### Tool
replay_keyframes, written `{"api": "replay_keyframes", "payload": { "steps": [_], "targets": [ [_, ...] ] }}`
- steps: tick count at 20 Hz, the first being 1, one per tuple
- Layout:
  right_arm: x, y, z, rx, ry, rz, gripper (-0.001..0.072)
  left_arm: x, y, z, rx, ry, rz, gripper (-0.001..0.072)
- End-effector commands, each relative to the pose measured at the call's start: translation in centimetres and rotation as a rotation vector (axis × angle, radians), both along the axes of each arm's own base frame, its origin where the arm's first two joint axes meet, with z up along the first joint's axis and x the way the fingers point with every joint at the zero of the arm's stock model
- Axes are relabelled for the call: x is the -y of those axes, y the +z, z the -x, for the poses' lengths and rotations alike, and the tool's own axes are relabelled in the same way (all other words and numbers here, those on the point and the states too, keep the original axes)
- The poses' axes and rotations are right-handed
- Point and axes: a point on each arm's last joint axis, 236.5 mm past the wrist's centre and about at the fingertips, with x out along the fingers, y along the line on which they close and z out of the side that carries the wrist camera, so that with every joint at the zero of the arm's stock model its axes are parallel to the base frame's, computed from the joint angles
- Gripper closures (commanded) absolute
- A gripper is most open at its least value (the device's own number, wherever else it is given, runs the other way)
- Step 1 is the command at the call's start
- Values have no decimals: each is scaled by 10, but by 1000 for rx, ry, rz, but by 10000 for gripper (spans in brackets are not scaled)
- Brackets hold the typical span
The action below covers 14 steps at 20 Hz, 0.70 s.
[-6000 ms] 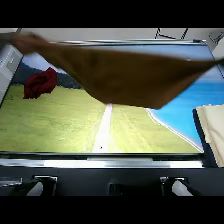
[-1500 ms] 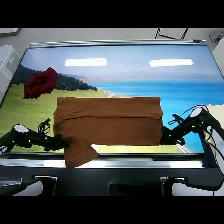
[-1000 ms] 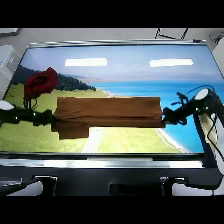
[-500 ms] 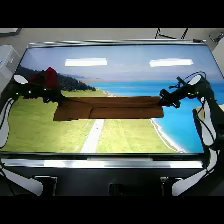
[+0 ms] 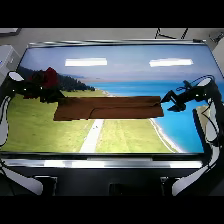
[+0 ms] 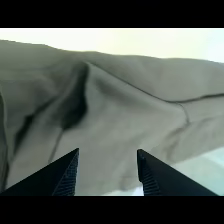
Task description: Fold the clothes and pants, and hang the long-sleeved shirts on hangers.
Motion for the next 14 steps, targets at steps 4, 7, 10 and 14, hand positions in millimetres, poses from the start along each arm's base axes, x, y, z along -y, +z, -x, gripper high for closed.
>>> {"api": "replay_keyframes", "payload": {
  "steps": [4, 7, 10, 14],
  "targets": [
    [-54, -22, -10, 1, 46, -156, 24, 19, 56, 7, 102, -55, -17, 285],
    [-73, -26, -18, 36, 76, -140, 458, 36, 63, 10, 118, -90, -18, 285],
    [-86, 7, -20, 116, 146, -207, 675, 61, 60, 7, 139, -125, -20, 320],
    [-109, 80, -3, 198, 257, -219, 677, 144, 30, 1, 173, -223, -19, 625]
  ]
}}
